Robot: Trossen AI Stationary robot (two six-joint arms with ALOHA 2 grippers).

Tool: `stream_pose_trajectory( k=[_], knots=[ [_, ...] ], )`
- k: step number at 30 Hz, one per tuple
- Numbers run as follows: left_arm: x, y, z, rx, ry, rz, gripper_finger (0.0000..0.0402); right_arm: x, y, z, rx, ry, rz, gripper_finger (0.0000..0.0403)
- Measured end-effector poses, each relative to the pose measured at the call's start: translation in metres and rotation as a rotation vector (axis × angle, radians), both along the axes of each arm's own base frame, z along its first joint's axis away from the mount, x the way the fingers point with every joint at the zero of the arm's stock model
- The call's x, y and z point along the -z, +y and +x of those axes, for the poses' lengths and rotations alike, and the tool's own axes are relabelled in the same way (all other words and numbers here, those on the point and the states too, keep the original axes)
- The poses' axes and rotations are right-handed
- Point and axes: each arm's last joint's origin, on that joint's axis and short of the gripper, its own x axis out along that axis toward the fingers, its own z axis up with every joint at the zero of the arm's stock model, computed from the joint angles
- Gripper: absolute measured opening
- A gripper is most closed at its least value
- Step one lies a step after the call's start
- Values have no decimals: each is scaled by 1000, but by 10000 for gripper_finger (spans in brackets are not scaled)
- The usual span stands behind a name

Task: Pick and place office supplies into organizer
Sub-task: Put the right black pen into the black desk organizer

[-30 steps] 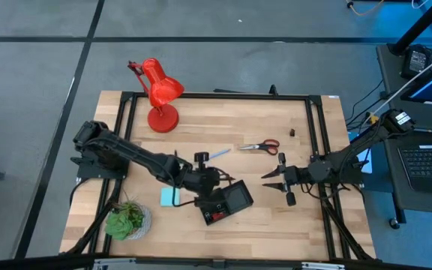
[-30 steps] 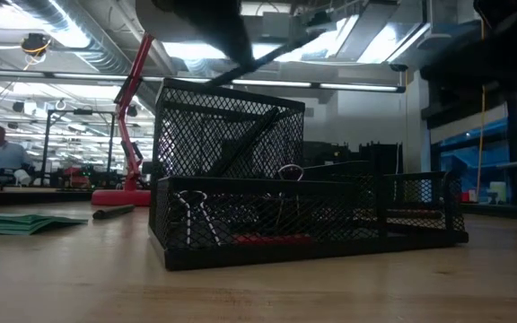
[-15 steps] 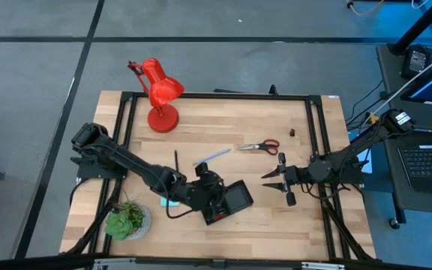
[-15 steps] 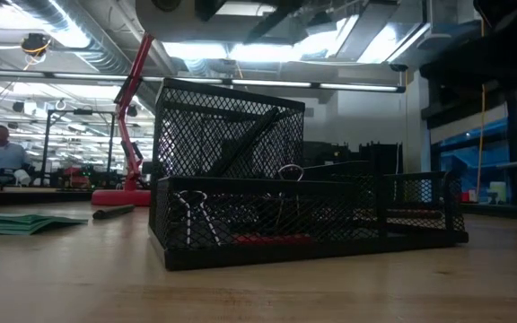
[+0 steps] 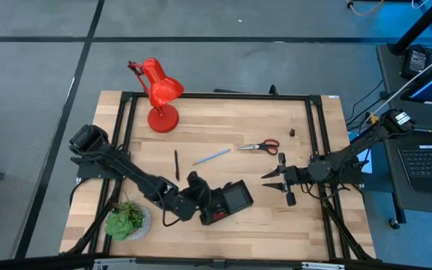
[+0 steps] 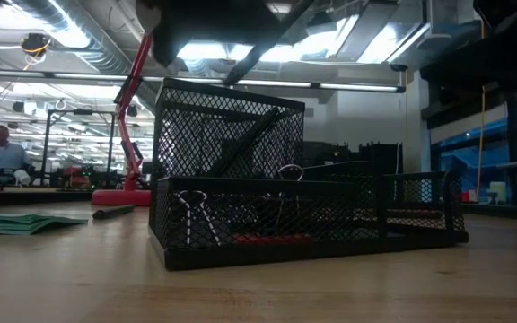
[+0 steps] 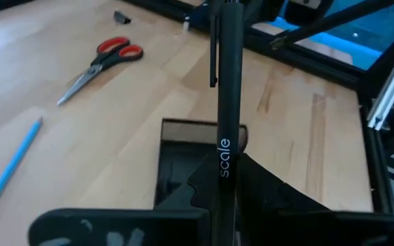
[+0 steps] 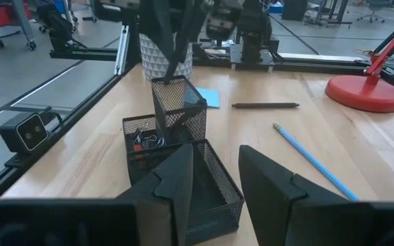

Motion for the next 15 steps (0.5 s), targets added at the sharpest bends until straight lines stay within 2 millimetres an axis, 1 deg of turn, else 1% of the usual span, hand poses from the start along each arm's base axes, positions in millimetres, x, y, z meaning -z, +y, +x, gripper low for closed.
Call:
stream_pose_trajectory(
  k=[3,7,10,15],
  knots=[
    [11,0,-6,-16,-11,-14,31,0,0,0,0,0,0,122],
    [20,0,-11,-17,-10,-12,31,0,0,0,0,0,-3,122],
    [35,1,-13,-19,14,-3,31,0,0,0,-1,-1,-4,122],
    [50,-2,-7,2,24,-18,31,0,0,0,-2,1,-14,122]
  ],
)
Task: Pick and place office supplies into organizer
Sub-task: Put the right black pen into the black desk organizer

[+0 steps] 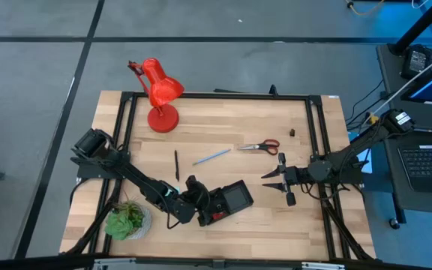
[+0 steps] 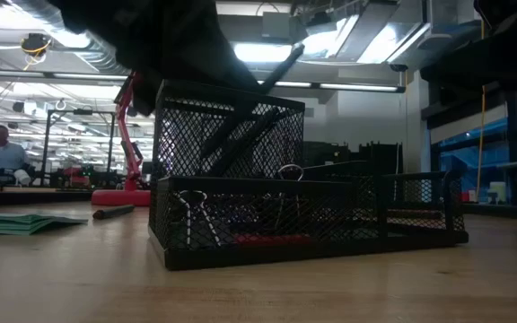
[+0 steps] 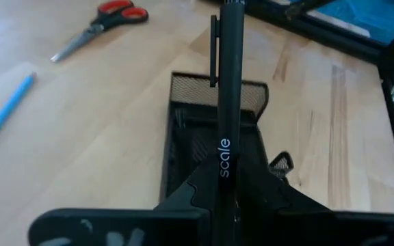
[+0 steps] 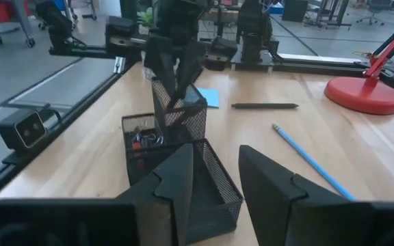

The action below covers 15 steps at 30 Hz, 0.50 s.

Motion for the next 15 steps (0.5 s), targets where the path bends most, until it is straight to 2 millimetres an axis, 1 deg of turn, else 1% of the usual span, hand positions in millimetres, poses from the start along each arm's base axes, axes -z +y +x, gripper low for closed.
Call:
stream_pose_trajectory(
  k=[5,15],
  knots=[
    [5,-2,3,11,3,-2,31,0,0,0,-3,1,-15,122],
    [6,-2,2,30,24,23,36,0,0,0,-2,1,-14,122]
  ],
)
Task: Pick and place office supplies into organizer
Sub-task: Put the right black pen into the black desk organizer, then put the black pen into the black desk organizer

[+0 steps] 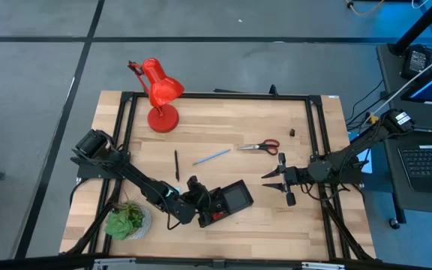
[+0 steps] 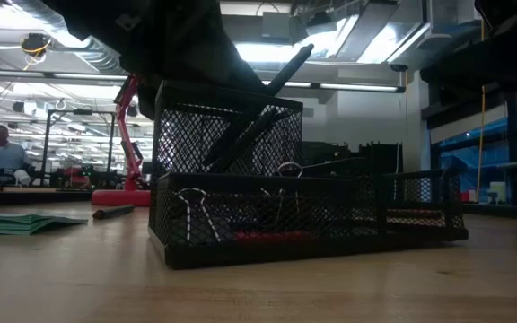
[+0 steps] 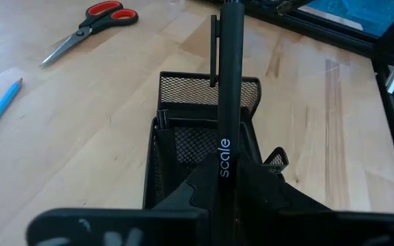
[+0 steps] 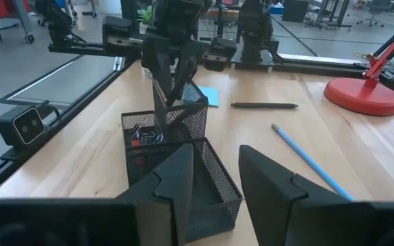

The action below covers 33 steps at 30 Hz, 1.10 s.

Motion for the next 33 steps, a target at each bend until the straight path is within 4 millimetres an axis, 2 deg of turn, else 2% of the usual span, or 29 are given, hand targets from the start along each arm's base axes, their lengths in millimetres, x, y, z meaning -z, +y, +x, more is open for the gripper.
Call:
stream_pose_trajectory(
  k=[8,19,28,33],
  knots=[
    [2,1,-1,-1,21,13,38,0,0,0,0,0,0,122],
    [0,-1,1,10,16,4,64,0,0,0,0,1,0,122],
    [-12,-7,9,118,32,17,66,0,0,0,0,1,0,122],
    [-31,-9,8,175,-8,-1,70,0,0,0,1,2,-1,122]
  ],
)
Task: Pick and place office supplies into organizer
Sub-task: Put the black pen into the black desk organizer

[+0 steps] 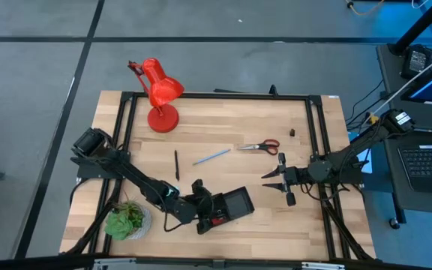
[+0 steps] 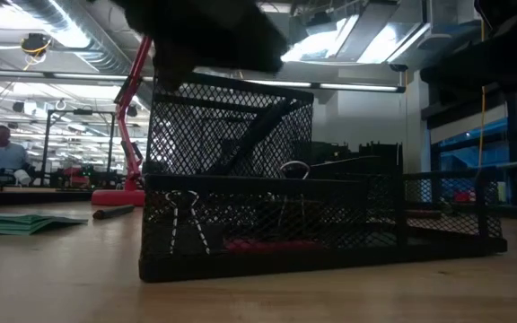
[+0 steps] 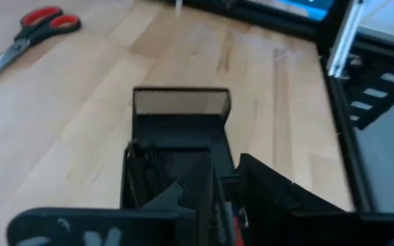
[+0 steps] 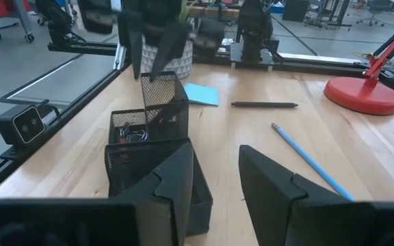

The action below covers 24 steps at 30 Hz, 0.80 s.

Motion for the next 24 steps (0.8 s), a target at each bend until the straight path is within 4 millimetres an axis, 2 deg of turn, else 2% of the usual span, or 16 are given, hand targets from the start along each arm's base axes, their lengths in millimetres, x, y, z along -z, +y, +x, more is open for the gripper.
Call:
stream_pose_trajectory(
  k=[8,12,16,24],
  knots=[
    [-40,9,-18,67,-21,60,70,0,0,0,0,4,-1,122],
    [-52,18,-30,43,27,82,70,2,0,0,0,15,-9,122],
    [-52,32,-41,-51,126,84,70,2,0,0,0,22,-14,122],
    [-43,69,-57,-337,327,-27,70,3,0,-1,-2,30,-29,122]
  ],
)
